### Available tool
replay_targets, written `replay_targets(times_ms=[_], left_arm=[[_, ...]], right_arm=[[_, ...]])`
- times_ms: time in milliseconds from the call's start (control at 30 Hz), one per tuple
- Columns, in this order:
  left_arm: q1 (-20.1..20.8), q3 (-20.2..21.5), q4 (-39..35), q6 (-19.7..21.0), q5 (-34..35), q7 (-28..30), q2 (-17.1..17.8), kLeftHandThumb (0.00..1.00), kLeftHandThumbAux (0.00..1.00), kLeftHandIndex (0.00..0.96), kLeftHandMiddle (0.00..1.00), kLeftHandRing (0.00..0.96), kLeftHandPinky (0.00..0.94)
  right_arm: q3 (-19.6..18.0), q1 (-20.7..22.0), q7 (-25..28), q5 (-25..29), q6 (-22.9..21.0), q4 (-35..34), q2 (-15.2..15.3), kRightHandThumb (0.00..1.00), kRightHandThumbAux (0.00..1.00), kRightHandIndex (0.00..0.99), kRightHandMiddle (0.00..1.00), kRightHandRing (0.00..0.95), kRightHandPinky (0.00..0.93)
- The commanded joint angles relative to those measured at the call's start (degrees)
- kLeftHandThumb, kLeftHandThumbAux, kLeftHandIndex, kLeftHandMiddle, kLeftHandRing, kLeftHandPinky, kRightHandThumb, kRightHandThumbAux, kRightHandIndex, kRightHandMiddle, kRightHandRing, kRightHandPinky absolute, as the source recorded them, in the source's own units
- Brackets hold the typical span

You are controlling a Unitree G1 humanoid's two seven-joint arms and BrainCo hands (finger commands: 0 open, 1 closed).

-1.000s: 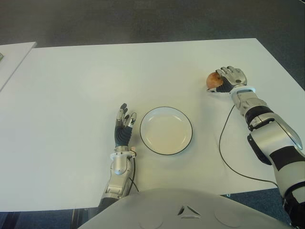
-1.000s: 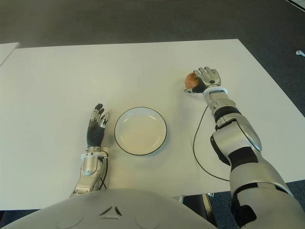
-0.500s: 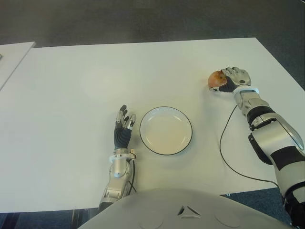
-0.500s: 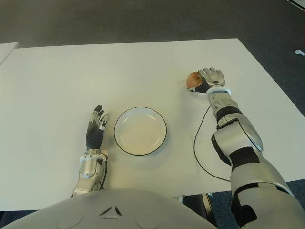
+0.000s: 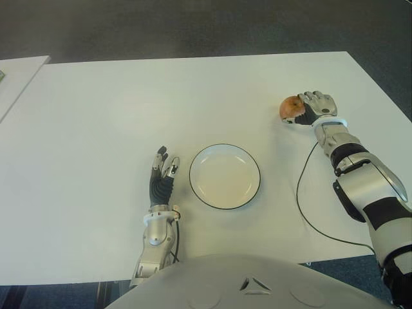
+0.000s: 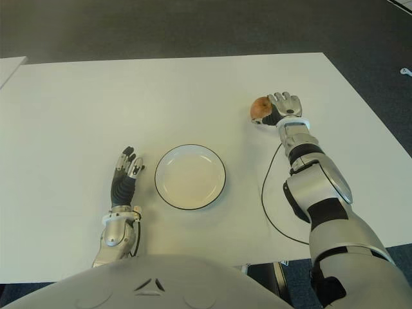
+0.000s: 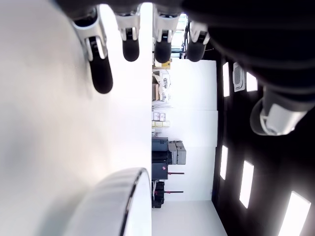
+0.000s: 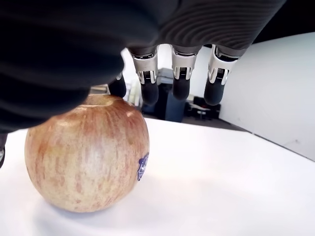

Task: Put the apples into the plate.

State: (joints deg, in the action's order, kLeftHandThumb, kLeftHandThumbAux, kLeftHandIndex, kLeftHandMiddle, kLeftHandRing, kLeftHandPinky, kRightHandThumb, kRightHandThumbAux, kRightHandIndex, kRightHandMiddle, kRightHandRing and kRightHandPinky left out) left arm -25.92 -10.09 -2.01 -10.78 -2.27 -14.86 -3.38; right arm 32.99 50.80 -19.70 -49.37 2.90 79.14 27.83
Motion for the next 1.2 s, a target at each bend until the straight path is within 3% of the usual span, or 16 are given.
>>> replay_targets(times_ms=[33, 333, 533, 667, 1200], left_arm=[[-2.8, -0.7, 1.0, 4.3, -0.1, 0.0, -2.4, 0.000, 0.425, 0.000, 0.000, 0.000, 0.000], [-5.1, -1.3, -2.8, 6.9, -0.2, 0.6, -1.8, 0.000, 0.437, 0.000, 0.000, 0.000, 0.000], [-6.6, -1.6, -5.3, 7.8, -1.0, 0.0, -2.0, 0.000, 0.443, 0.000, 0.000, 0.000, 0.000], [-7.3, -1.5, -6.1, 7.8, -1.3, 0.0, -2.3, 0.000, 0.449, 0.000, 0.000, 0.000, 0.000], [-8.4, -1.2, -5.6, 6.7, -2.2, 0.4, -2.2, 0.000, 0.458, 0.000, 0.000, 0.000, 0.000]], right_arm=[[0.1, -0.9, 1.1, 0.5, 0.1, 0.6, -1.1, 0.234, 0.329, 0.000, 0.000, 0.000, 0.018], [0.3, -1.7, 1.0, 0.5, 0.5, 0.6, -1.6, 0.230, 0.338, 0.000, 0.004, 0.000, 0.027], [-1.0, -3.1, 0.9, 1.4, -0.4, 1.2, -3.6, 0.219, 0.340, 0.000, 0.008, 0.000, 0.035], [-0.5, -2.6, 0.6, 1.7, 0.8, 0.0, -2.6, 0.214, 0.348, 0.000, 0.005, 0.000, 0.028], [-1.2, -4.5, 1.8, 3.0, -0.4, 1.1, -6.0, 0.209, 0.363, 0.000, 0.015, 0.000, 0.035]])
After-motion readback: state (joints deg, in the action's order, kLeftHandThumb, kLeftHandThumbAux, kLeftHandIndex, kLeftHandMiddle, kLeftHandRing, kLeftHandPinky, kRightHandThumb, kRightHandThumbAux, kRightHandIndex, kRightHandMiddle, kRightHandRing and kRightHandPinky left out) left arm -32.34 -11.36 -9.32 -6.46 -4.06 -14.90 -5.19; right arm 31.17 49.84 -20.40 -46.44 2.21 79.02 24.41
